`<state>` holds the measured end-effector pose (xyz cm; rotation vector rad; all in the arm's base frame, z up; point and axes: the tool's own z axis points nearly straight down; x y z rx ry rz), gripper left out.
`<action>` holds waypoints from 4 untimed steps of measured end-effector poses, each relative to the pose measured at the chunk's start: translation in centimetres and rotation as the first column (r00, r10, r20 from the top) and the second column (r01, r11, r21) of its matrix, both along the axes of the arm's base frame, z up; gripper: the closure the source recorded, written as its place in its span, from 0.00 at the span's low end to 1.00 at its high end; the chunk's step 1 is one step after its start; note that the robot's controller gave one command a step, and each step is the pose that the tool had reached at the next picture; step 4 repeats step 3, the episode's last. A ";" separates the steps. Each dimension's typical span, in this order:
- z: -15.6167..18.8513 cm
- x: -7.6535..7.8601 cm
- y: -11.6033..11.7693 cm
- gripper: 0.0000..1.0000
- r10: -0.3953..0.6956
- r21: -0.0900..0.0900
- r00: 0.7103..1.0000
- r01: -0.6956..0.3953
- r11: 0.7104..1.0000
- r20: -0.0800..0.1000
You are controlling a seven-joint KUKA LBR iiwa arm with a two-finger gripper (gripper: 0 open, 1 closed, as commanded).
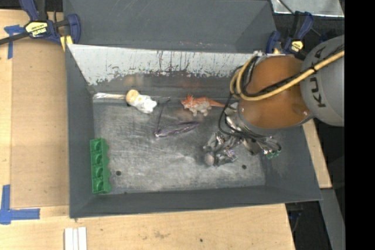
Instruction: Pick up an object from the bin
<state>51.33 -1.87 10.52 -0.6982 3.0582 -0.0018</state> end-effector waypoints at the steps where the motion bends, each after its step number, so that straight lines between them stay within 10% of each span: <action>1: 0.7 0.0 0.0 1.00 0.000 0.000 1.000 0.000 1.000 0.001; 4: 4.0 -0.1 0.0 1.00 -0.002 0.001 1.000 0.002 1.000 -0.005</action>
Offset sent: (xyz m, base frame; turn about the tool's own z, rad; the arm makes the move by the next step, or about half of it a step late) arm 0.0001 -0.0001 0.0736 0.0000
